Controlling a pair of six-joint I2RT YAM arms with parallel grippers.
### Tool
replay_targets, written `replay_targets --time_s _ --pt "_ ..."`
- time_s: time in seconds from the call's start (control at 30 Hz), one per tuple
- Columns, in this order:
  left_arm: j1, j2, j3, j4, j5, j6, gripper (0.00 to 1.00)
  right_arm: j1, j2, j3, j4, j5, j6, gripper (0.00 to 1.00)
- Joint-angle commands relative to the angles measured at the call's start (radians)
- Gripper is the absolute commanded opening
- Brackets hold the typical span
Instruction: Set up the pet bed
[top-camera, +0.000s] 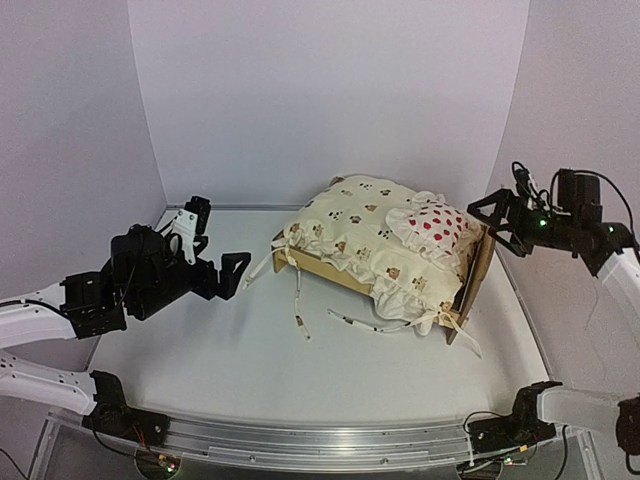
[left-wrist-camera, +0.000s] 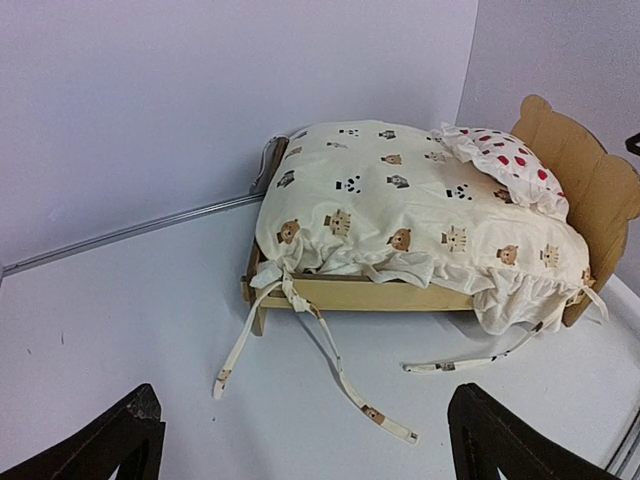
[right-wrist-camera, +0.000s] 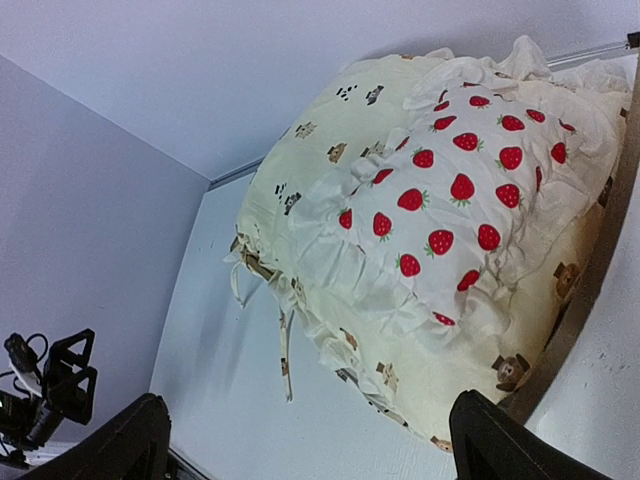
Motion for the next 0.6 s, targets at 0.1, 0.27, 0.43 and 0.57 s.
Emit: replay_targets --time_s 0.1,0.27,0.43,0.57 --pt "-0.001 0.035 0.052 -0.006 -0.143 -0.033 1.00 0.001 -0.196 -0.169 0.077 -0.002 -0.061 0.98" --pt "-0.002 0.032 0.037 0.022 -0.179 -0.024 1.00 0.001 -0.217 -0.208 0.087 0.037 -0.077 0.98" --pt "0.000 0.034 0.036 0.023 -0.193 -0.016 1.00 0.001 -0.192 -0.210 0.095 0.027 -0.080 0.98" --pt "-0.001 0.037 0.033 0.023 -0.193 -0.012 1.00 0.000 -0.199 -0.222 0.114 0.023 -0.088 0.98"
